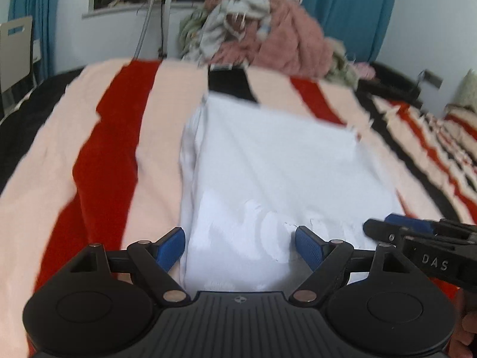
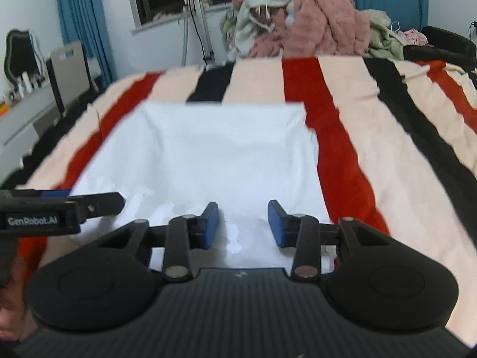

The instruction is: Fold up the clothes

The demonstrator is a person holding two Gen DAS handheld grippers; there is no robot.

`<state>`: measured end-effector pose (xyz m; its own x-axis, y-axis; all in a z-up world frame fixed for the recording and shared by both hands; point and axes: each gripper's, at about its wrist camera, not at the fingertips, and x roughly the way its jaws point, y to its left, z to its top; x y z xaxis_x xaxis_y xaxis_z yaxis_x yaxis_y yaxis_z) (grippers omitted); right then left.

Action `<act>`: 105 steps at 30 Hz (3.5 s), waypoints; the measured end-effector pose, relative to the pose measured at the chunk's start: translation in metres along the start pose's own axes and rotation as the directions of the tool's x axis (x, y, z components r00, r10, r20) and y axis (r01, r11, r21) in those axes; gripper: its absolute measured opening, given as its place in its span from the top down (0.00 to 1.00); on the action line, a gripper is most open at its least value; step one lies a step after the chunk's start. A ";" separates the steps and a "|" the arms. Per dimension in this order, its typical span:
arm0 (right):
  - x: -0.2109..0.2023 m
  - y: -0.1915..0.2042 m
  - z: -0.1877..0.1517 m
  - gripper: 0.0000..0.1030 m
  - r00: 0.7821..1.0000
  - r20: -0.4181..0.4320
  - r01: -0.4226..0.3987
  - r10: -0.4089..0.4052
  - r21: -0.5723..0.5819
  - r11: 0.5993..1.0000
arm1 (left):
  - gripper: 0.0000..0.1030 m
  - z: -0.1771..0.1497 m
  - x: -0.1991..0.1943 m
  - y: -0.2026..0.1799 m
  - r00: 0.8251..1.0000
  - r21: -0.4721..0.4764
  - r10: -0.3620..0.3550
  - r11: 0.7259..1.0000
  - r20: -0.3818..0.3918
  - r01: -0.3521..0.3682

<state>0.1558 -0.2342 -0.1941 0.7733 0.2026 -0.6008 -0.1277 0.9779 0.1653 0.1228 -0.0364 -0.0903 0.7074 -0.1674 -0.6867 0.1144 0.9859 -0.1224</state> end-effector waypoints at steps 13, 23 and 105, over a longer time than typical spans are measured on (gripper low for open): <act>-0.057 -0.039 -0.030 0.11 0.949 0.151 -0.307 0.276 0.633 0.710 | 0.15 -0.019 -0.079 0.046 0.940 -0.424 -0.306 0.839 0.148 0.340; -0.005 -0.059 -0.069 0.25 0.942 0.149 -0.263 0.301 0.884 0.387 | 0.35 -0.040 0.001 0.082 0.903 -0.741 -0.412 0.568 0.121 0.358; -0.199 -0.181 0.136 0.78 0.946 0.179 0.136 -0.269 0.534 0.834 | 0.46 0.189 -0.128 -0.241 0.891 0.273 -0.438 0.877 0.121 0.395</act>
<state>0.1091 -0.4586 0.0020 0.8772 -0.0804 -0.4734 0.3305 0.8162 0.4738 0.1360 -0.2514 0.1625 0.6644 -0.5802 -0.4711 0.5698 0.8011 -0.1831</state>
